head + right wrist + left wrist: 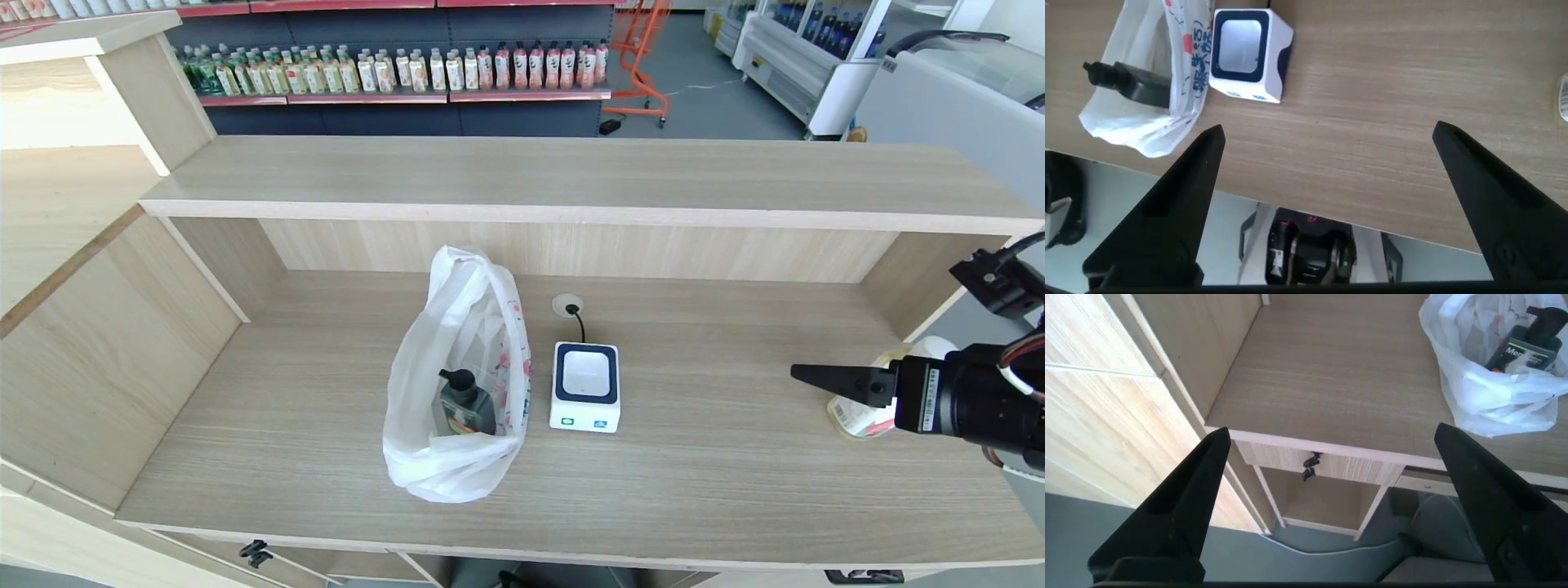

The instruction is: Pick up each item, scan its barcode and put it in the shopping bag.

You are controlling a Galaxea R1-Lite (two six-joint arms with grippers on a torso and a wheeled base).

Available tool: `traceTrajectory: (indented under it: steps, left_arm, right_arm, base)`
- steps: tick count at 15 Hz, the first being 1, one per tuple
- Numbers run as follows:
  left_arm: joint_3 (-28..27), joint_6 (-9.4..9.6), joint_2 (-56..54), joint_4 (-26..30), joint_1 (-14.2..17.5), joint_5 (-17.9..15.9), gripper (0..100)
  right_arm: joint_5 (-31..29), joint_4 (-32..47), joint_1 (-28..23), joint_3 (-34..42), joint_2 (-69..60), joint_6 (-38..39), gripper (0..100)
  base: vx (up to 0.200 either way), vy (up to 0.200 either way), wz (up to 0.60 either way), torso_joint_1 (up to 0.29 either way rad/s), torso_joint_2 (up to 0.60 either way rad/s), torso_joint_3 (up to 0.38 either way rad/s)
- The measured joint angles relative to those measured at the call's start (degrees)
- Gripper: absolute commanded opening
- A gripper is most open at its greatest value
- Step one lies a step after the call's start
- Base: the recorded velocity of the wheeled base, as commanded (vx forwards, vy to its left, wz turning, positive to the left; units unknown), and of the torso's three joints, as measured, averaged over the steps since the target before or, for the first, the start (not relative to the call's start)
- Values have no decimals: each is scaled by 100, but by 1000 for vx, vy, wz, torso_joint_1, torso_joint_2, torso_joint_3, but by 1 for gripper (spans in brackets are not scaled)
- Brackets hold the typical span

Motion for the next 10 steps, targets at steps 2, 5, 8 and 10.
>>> traceTrajectory:
  steps: [2,5,8,10]
  left_arm:
    - [0,1,0,0,5,0,100]
    - [0,-12,0,0,5,0,100]
    - [0,-5,0,1,-2,-2,100]
    - [0,6,0,1,5,-7,100]
  right_arm:
    - [-13,0,-13,4,-2,1,100]
    - [-60,2,-18,34,-5,1,100]
    - [-145,6,-29,80,6,0,100]
    - [-205,2,-110,78,54,1,100]
  base:
    - [-200,-200,0,15,2,5]
    - [-200,-200,0,1,7,2]
    - [-200,-200,0,4,4,1]
    - [-200,-200,0,-2,2,7]
